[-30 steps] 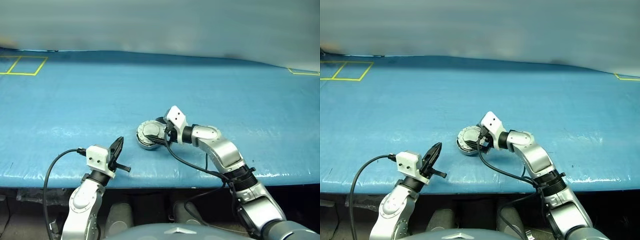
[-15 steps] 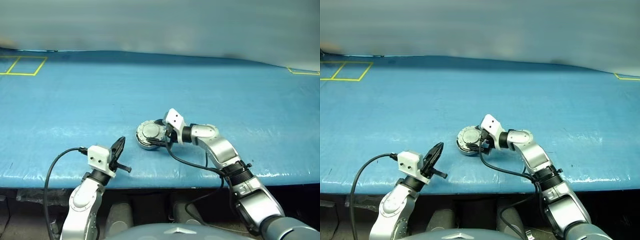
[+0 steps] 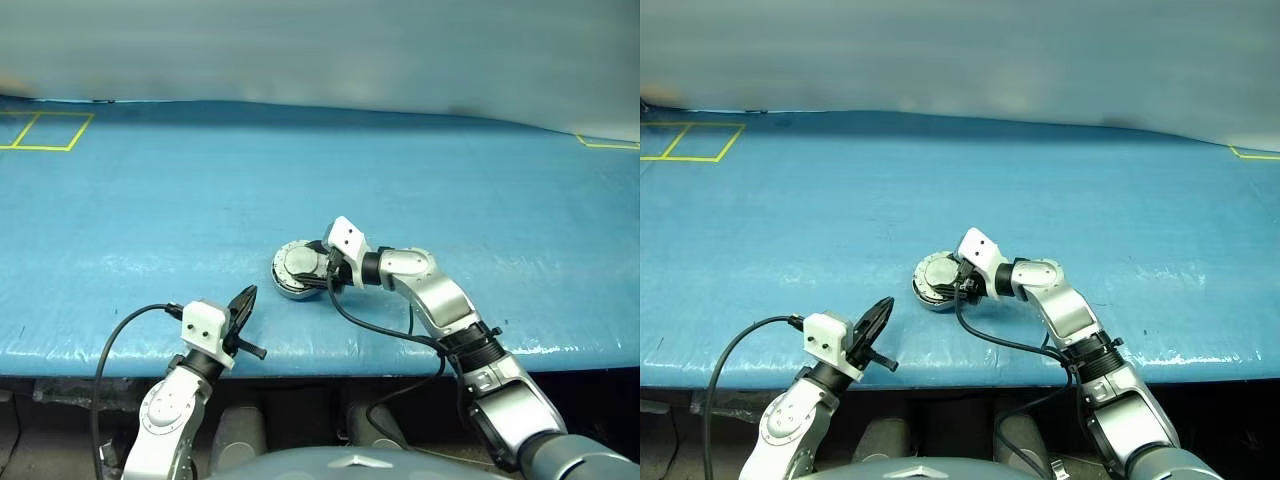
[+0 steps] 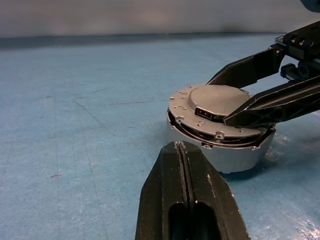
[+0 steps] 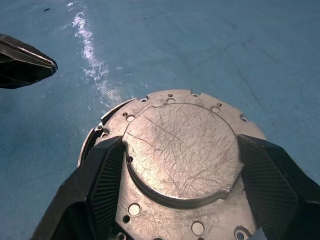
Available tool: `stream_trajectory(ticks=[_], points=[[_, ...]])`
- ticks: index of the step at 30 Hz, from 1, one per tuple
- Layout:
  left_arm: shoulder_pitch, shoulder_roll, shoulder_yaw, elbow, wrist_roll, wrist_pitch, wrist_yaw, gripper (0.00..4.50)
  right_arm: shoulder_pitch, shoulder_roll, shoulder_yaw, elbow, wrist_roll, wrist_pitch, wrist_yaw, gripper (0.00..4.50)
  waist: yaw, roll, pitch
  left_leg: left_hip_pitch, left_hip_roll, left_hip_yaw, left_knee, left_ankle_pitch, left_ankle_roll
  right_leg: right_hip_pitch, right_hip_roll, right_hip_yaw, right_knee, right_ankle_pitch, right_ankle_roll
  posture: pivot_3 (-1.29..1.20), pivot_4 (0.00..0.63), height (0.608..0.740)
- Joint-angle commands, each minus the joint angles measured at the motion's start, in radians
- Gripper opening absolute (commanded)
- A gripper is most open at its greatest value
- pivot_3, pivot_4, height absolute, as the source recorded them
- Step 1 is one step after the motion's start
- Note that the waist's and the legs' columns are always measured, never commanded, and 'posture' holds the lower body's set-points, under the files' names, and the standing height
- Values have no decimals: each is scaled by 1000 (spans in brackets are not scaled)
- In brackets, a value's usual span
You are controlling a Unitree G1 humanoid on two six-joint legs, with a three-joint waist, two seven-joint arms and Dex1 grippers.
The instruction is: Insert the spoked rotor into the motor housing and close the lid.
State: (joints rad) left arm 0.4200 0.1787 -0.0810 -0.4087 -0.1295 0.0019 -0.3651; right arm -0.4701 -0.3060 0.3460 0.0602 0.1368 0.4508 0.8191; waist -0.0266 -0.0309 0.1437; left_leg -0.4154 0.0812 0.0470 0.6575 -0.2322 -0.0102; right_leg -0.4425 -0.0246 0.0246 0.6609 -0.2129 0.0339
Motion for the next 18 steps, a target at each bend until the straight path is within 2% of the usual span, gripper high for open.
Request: stream_trajectory(ticks=[1,7,18], points=[[1,-1,-5,16,42,-55,30,0,-1,13,1,-108,10,100,-33,3186,0,0,0,0,0,0,0,0,0,0,0,0,0,0,0,0,150,740],[-1,-1,-16,42,41,-72,34,0,2,27,10,-171,9,208,-72,3186,-1,0,0,0,0,0,0,0,0,0,0,0,0,0,0,0,150,740],[12,0,-23,43,19,-63,25,0,73,57,37,-260,1,298,-159,3186,-3,0,0,0,0,0,-2,0,0,-1,0,0,0,-1,-1,0,150,740]])
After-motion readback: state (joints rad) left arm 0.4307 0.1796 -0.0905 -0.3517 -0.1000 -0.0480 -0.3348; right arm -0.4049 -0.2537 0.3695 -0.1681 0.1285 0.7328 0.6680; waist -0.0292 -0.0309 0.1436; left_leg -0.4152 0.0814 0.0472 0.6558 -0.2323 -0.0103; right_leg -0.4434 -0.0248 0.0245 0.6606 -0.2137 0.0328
